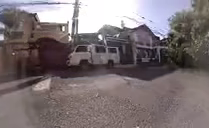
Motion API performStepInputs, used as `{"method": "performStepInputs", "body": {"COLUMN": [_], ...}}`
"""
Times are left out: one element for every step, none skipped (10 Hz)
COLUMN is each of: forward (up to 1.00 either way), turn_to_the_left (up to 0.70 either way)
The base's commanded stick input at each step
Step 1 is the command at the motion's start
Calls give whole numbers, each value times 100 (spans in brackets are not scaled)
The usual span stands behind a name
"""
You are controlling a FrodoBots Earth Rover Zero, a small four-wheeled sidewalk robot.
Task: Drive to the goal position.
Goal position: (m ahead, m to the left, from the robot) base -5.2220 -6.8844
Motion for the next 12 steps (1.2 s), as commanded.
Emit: {"method": "performStepInputs", "body": {"forward": [0,0,0,0,0,0,0,0,0,0,0,0], "turn_to_the_left": [-45,-45,-45,-45,-45,-45,-45,-45,-45,-45,-45,-45]}}
